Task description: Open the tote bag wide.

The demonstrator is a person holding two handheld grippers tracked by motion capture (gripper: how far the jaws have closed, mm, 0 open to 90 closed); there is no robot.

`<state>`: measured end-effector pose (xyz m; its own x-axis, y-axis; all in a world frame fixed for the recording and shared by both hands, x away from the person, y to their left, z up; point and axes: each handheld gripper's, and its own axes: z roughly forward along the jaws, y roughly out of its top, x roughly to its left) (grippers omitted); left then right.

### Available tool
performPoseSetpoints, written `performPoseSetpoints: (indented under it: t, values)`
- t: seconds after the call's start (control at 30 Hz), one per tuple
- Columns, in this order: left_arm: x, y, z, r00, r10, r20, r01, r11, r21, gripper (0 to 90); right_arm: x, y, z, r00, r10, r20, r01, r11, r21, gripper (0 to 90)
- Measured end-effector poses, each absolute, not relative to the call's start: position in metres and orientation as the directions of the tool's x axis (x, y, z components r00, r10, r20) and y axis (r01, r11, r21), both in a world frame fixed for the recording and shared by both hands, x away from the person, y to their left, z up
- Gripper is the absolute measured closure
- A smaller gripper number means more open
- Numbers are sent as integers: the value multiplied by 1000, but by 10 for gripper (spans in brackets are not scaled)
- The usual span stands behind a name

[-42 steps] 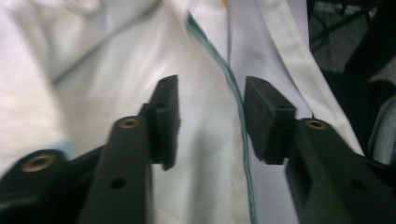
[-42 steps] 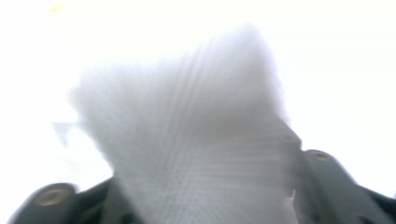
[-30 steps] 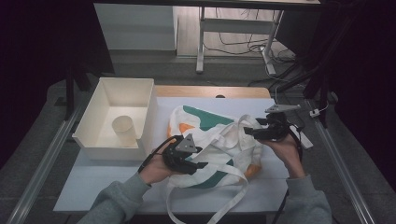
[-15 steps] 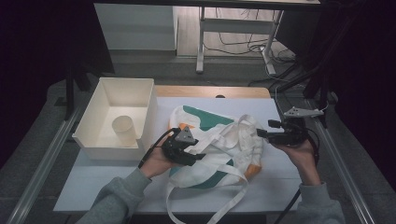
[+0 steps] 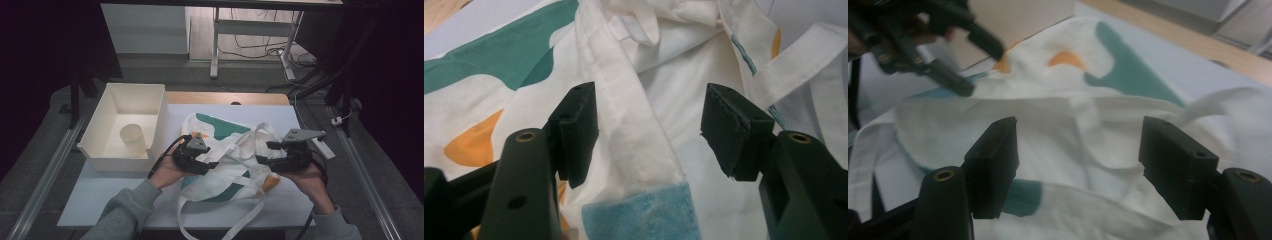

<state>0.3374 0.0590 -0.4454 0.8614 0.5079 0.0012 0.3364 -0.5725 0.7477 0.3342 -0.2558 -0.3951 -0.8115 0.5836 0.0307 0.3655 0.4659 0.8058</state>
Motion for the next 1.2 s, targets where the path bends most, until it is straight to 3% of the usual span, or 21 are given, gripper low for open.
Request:
performPoseSetpoints:
  t: [0.23, 0.73, 0.9, 1.2]
  values:
    - [353, 43, -445, 855, 518, 0, 352, -582, 733, 395, 330, -222, -419, -865, 500, 37, 355, 558, 750, 320]
    - [384, 6, -459, 865, 502, -17, 378, -627, 681, 403, 314, -193, -434, -905, 424, 28, 316, 627, 712, 304]
    - [388, 5, -467, 866, 500, -9, 378, -642, 667, 475, 312, -190, -441, -911, 411, 11, 303, 653, 694, 292]
    - [392, 11, -471, 857, 515, -17, 395, -636, 663, 698, 321, -191, -459, -903, 430, -7, 322, 688, 651, 287]
